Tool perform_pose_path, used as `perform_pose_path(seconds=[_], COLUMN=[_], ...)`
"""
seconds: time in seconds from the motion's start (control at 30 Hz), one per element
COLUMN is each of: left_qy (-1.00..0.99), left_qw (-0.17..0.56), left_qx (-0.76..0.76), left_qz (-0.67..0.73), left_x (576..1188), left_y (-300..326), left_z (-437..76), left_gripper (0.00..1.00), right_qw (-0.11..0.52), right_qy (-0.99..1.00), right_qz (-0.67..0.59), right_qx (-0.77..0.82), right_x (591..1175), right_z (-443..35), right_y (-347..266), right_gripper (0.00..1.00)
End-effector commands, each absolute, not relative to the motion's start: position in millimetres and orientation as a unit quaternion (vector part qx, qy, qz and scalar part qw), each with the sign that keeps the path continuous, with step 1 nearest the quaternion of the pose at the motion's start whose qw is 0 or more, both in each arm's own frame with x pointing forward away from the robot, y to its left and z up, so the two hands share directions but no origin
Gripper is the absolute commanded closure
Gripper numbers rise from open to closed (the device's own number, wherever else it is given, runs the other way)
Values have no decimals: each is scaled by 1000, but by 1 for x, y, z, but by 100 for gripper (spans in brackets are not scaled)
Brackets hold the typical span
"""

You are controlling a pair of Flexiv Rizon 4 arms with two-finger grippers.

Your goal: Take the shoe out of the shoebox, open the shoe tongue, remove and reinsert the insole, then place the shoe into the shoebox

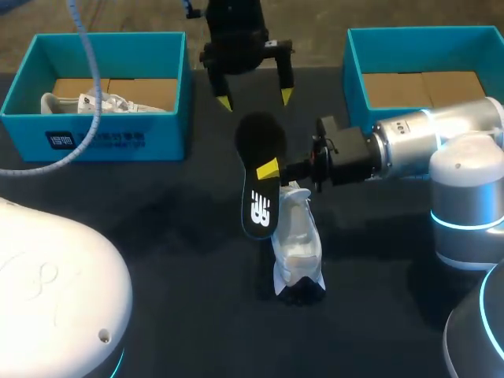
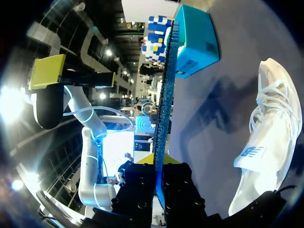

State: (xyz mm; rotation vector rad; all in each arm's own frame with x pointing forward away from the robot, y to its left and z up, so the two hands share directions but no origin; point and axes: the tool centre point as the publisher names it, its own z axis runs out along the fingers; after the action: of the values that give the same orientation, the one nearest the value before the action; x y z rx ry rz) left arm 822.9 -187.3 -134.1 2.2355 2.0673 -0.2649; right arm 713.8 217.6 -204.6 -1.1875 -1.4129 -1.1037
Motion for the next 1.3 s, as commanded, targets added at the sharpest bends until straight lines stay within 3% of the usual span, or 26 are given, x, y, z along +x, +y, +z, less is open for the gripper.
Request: perform_pose_path(seconds=[0.03,0.97,1.3], left_qy=[676,611,591], left_qw=[52,383,443], left_qx=[730,622,578], left_qz=[-88,-305,-347], left_x=[821,788,783], left_y=[-186,-113,-101], left_z=[-136,-136,-143], left_gripper=[0,0,0], right_qw=[475,475,475], right_qy=[-578,-578,-578], right_qz=[-451,-451,-451], right_qx=[-487,-487,-487], right_x=[713,713,713], right_z=[-205,-205,-205], right_y=[219,219,219], right_gripper=[100,100,100])
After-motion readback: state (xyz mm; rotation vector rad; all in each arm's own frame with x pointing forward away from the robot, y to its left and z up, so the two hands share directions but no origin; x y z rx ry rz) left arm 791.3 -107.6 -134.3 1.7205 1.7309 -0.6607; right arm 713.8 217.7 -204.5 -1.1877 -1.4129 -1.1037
